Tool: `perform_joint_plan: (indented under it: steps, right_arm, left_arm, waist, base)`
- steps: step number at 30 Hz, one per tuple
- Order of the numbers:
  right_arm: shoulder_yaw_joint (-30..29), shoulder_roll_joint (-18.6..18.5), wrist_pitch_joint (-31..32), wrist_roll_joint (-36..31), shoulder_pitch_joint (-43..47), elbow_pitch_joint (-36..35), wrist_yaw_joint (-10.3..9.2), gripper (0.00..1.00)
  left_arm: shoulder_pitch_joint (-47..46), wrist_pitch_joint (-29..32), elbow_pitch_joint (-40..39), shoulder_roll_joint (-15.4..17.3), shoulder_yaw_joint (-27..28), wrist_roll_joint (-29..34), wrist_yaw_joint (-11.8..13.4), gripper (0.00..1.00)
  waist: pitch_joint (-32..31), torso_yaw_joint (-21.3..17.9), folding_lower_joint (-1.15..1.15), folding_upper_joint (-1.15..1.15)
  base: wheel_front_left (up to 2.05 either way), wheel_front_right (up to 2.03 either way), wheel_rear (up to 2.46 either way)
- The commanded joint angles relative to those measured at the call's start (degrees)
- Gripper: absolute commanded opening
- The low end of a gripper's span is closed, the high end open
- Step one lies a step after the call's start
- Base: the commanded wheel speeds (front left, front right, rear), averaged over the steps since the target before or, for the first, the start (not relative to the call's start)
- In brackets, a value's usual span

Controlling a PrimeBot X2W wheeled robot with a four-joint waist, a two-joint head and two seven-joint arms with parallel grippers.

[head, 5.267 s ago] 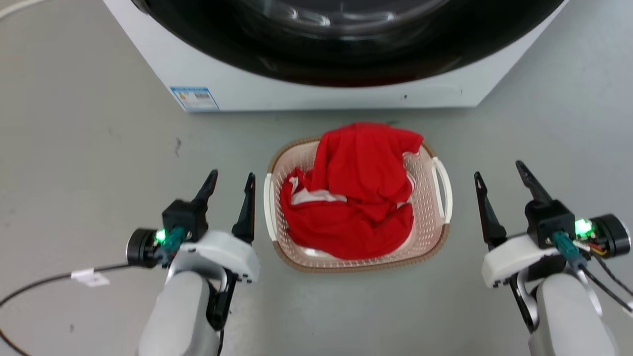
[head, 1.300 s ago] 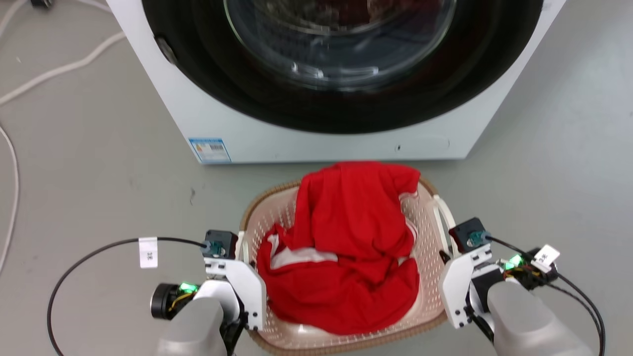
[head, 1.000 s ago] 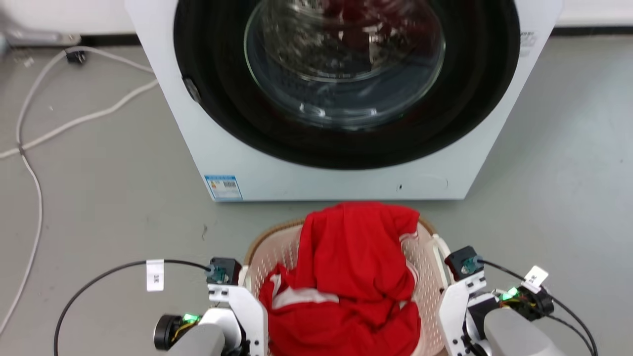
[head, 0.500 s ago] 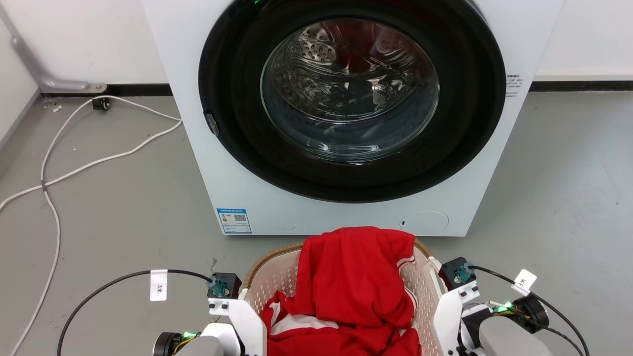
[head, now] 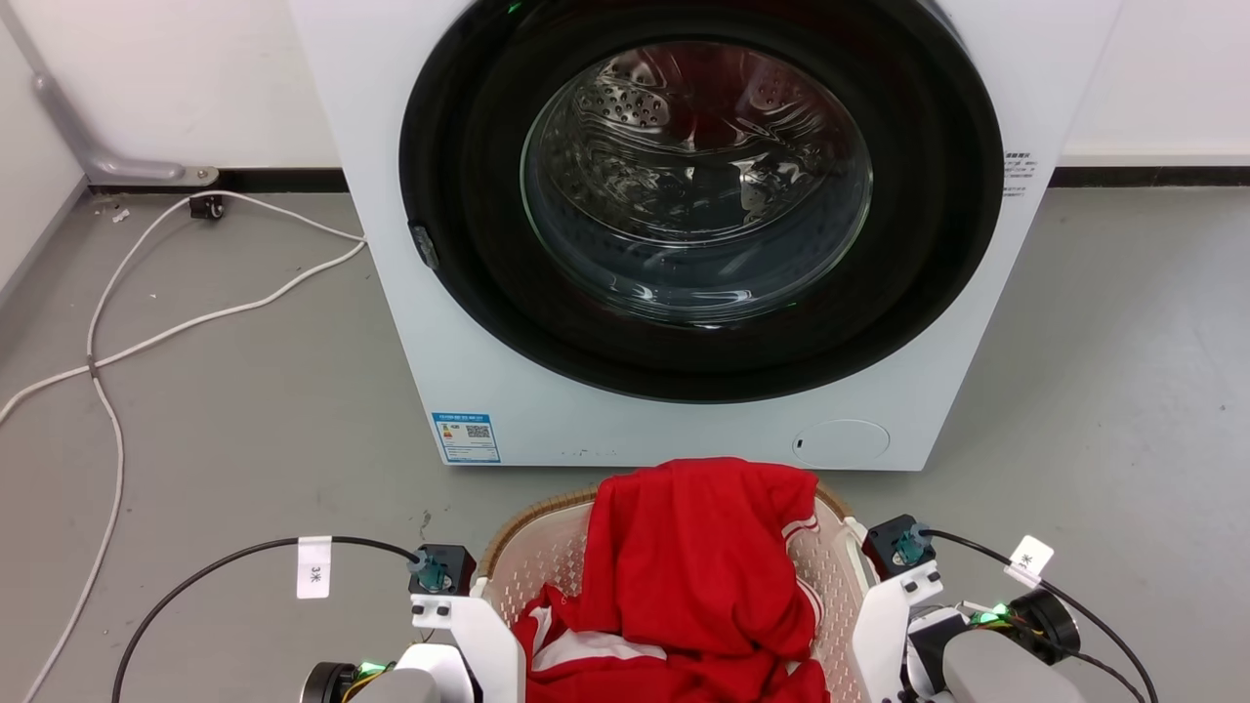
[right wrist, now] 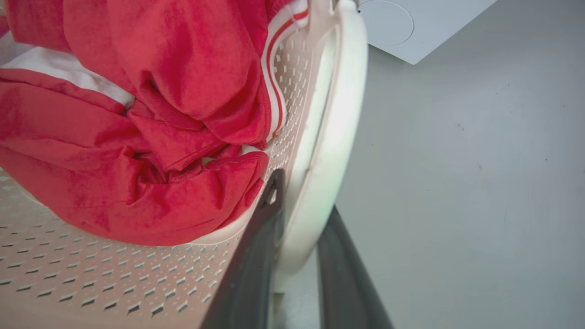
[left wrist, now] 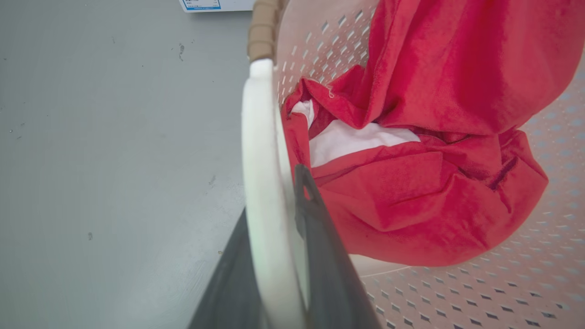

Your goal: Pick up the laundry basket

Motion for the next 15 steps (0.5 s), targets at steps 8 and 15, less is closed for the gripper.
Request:
perform_joint_plan:
  steps: [8, 15]
  right_arm:
    - [1.33, 0.93, -0.57, 0.98, -0.63, 0.30, 0.18, 0.00]
    - [2.01, 0.93, -0.95, 1.78, -0.89, 0.51, 0.18, 0.00]
  left_arm:
    - [-0.63, -1.13, -0.65, -1.21, -0.77, -0.52, -0.77, 0.00]
    - [-1.05, -1.45, -0.56, -1.22, -1.10, -0.90, -0.81, 0.00]
  waist:
    - [0.09, -0.37, 0.00, 0.00]
    - [0.27, -0.48, 0.00, 0.00]
  base:
    - [0.00, 0.00, 0.00]
    - [0.00, 0.00, 0.00]
